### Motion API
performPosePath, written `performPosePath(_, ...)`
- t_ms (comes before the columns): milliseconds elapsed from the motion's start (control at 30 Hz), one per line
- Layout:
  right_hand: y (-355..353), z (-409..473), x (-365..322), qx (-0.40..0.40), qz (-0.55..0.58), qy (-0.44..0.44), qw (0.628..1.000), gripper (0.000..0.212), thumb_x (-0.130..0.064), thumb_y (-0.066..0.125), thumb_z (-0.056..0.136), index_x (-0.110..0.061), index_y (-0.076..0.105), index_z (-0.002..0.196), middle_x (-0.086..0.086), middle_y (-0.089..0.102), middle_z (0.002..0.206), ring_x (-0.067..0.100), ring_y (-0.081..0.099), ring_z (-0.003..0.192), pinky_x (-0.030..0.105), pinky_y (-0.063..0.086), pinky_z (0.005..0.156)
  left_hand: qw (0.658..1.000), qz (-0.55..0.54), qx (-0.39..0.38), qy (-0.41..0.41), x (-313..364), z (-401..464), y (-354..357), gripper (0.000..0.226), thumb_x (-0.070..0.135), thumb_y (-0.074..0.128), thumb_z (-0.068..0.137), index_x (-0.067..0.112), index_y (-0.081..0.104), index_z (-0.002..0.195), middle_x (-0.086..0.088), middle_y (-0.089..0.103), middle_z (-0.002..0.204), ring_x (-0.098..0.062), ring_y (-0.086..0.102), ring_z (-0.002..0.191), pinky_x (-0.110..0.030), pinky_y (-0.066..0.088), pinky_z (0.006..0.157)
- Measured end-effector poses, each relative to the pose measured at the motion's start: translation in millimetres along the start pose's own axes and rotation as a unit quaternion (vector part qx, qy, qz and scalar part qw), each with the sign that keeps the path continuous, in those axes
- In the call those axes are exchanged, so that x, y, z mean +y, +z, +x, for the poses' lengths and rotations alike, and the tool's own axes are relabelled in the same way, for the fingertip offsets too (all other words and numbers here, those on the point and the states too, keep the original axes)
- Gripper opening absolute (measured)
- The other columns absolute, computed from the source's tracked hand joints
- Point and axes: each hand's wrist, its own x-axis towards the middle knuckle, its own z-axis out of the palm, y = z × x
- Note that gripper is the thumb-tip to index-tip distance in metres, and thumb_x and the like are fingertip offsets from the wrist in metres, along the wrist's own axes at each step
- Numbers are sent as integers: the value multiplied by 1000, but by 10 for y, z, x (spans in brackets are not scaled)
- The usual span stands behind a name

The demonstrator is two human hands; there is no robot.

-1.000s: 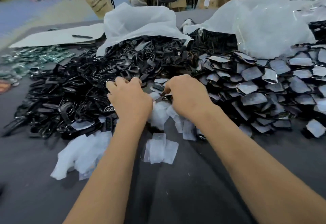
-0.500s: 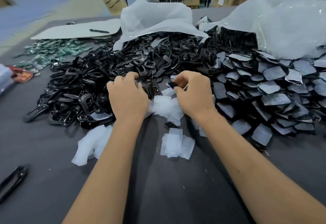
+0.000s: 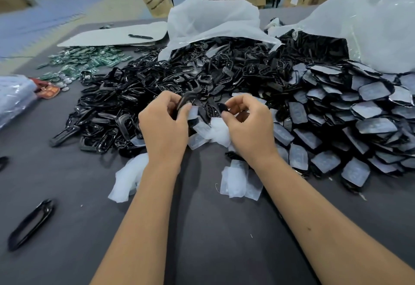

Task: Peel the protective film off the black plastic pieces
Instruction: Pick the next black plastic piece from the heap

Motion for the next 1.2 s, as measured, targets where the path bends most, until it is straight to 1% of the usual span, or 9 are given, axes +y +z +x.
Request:
performPosePath(133, -12, 4, 9, 10, 39, 1, 999, 12, -6, 74, 90, -16, 67, 91, -9, 66, 83, 4, 61, 76, 17, 50, 72, 994, -107, -3, -24, 101, -32, 88, 11, 26, 78, 90, 23, 73, 98, 1, 67, 73, -18, 67, 71, -45, 59, 74)
performPosePath(200, -21, 7, 22, 10, 71, 14, 997, 12, -7, 72, 92, -15, 66, 98, -5, 66, 87, 8, 61, 77, 24, 53, 71, 989, -147, -12, -32, 157, -52, 152, 9, 24, 76, 91, 22, 72, 99, -1, 64, 72, -24, 66, 71, -51, 60, 73)
performPosePath(300, -40, 0, 32, 10, 117, 33, 992, 23, -7, 71, 93, -19, 63, 110, 2, 64, 87, 18, 57, 70, 34, 51, 64, 992, -121, 3, -25, 180, -78, 205, 6, 14, 72, 89, 19, 68, 89, 10, 65, 76, -10, 62, 72, -41, 57, 77)
performPosePath(467, -48, -4, 33, 0, 125, 30, 992, 27, -9, 72, 93, -20, 61, 115, 4, 66, 85, 16, 55, 64, 33, 48, 61, 996, -90, 19, 8, 143, -96, 230, 17, 1, 72, 81, 15, 65, 84, 8, 70, 97, -10, 67, 97, -38, 56, 88)
performPosePath(600, -43, -6, 33, -7, 143, 35, 989, 27, -11, 69, 95, -22, 61, 118, 6, 65, 86, 20, 55, 66, 35, 47, 62, 992, -121, 26, -35, 135, -84, 236, 19, 17, 76, 91, 18, 59, 82, 12, 67, 82, 4, 65, 75, -16, 51, 74)
performPosePath(733, -43, -4, 24, -19, 158, 37, 987, 28, -9, 65, 97, -23, 63, 121, 5, 61, 84, 21, 52, 65, 33, 45, 59, 983, -168, 41, -63, 110, -58, 232, 23, 15, 62, 99, 13, 44, 84, -5, 53, 72, -20, 61, 62, -43, 51, 64)
performPosePath(867, -55, -7, 21, -33, 162, 31, 986, 31, -6, 63, 98, -24, 66, 123, 3, 59, 81, 19, 50, 63, 30, 44, 57, 983, -167, 59, -50, 141, -86, 218, 13, 8, 53, 99, 11, 41, 100, 9, 37, 74, -3, 38, 62, -23, 36, 64)
performPosePath(1067, -50, -26, 15, -39, 142, 7, 989, 28, -3, 69, 94, -22, 74, 115, 8, 59, 83, 13, 51, 61, 24, 45, 59, 980, -187, 67, 5, 162, -113, 191, 17, 32, 42, 109, 18, 53, 107, 17, 50, 71, -6, 40, 58, -28, 38, 59)
performPosePath(1200, -51, -27, 24, -33, 124, -3, 992, 24, -8, 75, 91, -21, 72, 111, 13, 66, 81, 14, 53, 59, 29, 47, 60, 970, -229, 62, -44, 119, -115, 202, 28, 30, 32, 104, 17, 56, 99, 7, 42, 70, -25, 35, 62, -47, 32, 57)
